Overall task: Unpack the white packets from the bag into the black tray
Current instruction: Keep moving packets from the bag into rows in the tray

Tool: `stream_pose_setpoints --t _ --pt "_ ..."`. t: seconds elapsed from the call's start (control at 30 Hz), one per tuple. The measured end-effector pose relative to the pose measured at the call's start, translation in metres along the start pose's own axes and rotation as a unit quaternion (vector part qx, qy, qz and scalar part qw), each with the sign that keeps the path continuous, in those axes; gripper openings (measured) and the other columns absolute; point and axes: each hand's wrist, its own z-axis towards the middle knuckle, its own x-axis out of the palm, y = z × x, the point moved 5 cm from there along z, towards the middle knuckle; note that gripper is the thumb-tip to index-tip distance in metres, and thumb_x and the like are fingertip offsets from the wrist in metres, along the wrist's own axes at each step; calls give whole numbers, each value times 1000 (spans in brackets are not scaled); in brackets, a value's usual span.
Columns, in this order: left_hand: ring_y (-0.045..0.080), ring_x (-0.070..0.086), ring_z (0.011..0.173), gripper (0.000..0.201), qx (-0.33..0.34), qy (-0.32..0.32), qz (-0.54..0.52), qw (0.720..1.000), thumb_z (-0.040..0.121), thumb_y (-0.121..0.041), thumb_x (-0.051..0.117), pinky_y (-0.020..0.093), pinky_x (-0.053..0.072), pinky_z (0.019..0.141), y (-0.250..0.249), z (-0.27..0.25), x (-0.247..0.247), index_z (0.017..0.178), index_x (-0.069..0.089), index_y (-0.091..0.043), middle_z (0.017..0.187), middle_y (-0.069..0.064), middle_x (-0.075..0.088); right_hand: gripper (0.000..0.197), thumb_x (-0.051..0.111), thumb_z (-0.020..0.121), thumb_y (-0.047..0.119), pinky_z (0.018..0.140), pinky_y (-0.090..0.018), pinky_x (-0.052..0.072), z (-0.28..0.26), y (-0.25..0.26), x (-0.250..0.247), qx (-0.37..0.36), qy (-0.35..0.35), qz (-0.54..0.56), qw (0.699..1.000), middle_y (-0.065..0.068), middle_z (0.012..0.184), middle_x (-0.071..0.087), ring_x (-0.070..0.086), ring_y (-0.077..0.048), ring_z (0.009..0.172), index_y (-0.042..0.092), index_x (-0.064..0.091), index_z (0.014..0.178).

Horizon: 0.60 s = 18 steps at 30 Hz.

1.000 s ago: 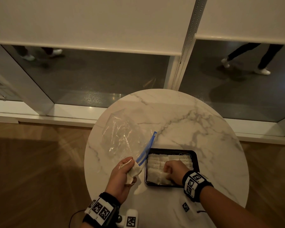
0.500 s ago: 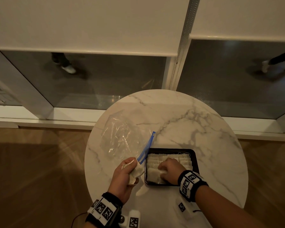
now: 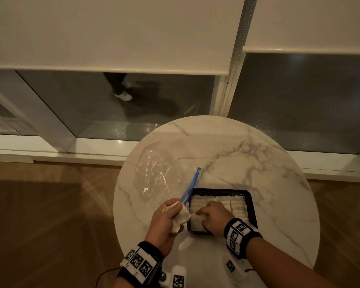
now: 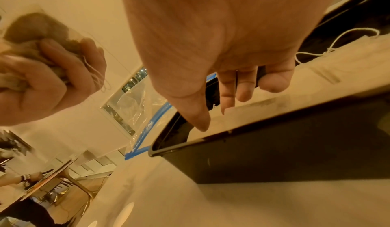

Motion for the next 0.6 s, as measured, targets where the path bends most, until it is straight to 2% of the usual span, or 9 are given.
stream_pose_setpoints --t 0.1,0.23,0.37,0.47,0.6 --pt "16 56 63 11 3 -6 3 1000 95 -14 62 25 38 50 -2 -2 -1 106 64 -12 82 7 63 43 54 87 35 103 -35 42 1 3 1 -9 0 -11 1000 -1 128 48 41 -23 125 42 55 130" --pt "18 56 64 14 5 -12 11 1000 95 -13 61 25 38 50 -1 -3 -3 109 64 -10 86 11 62 42 54 88 36 104 -36 41 -1 2 -1 1 -17 2 1000 1 130 47 38 -21 126 40 54 130" --pt "17 56 63 9 0 -19 20 1000 95 -12 60 24 39 46 0 -1 -1 103 65 -13 79 7 63 36 51 91 30 104 -31 42 -3 -9 -9 28 -64 57 996 1 127 55 49 -19 121 32 60 125" --pt "18 55 65 9 -3 -23 28 999 95 -12 60 25 39 47 1 0 -1 102 66 -13 81 8 63 37 49 91 22 105 -29 43 -4 -15 -5 52 -33 68 996 -2 130 60 55 -21 120 27 64 125" --pt "19 56 65 9 -6 -19 29 999 95 -11 59 25 38 48 2 0 0 100 66 -13 81 9 63 43 48 87 15 106 -30 44 -4 -16 0 57 -1 64 996 -2 130 60 56 -20 120 28 66 123"
